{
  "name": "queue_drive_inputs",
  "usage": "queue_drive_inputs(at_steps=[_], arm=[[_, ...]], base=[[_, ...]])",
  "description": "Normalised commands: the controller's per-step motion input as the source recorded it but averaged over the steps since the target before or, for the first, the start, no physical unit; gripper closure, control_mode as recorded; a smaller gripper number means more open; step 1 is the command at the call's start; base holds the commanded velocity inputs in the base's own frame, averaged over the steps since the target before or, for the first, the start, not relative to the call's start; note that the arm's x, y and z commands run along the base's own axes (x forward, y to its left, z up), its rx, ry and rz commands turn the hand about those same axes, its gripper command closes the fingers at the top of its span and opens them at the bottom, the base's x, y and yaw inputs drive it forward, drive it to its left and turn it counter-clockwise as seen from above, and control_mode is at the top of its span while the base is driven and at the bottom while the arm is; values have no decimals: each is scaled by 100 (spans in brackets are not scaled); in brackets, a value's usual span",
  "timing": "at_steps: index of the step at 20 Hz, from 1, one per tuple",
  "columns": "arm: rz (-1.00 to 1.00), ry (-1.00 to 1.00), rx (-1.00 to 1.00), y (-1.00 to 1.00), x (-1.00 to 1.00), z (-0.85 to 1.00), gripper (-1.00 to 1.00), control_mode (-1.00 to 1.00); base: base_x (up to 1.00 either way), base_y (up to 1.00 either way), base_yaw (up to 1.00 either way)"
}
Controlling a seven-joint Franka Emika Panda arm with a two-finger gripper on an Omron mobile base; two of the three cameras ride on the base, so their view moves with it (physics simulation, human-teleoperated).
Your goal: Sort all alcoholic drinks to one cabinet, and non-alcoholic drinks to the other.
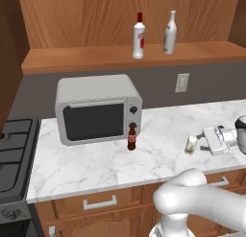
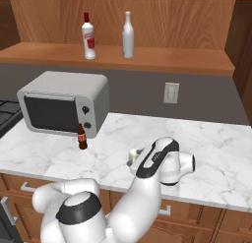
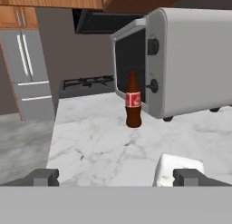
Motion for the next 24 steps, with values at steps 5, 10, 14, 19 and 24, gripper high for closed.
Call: queue_drive_inputs(at_steps=[5, 10, 14, 19, 24], arm=[[-13, 3, 0, 0, 0, 0, -100, -100], [-10, 1, 0, 0, 0, 0, -100, -100], [-8, 0, 0, 1, 0, 0, -100, -100], [-7, 0, 0, 9, 0, 0, -100, -100], [-5, 0, 0, 14, 0, 0, -100, -100]], base=[[0, 0, 0], [0, 0, 0], [0, 0, 0], [0, 0, 0], [0, 0, 0]])
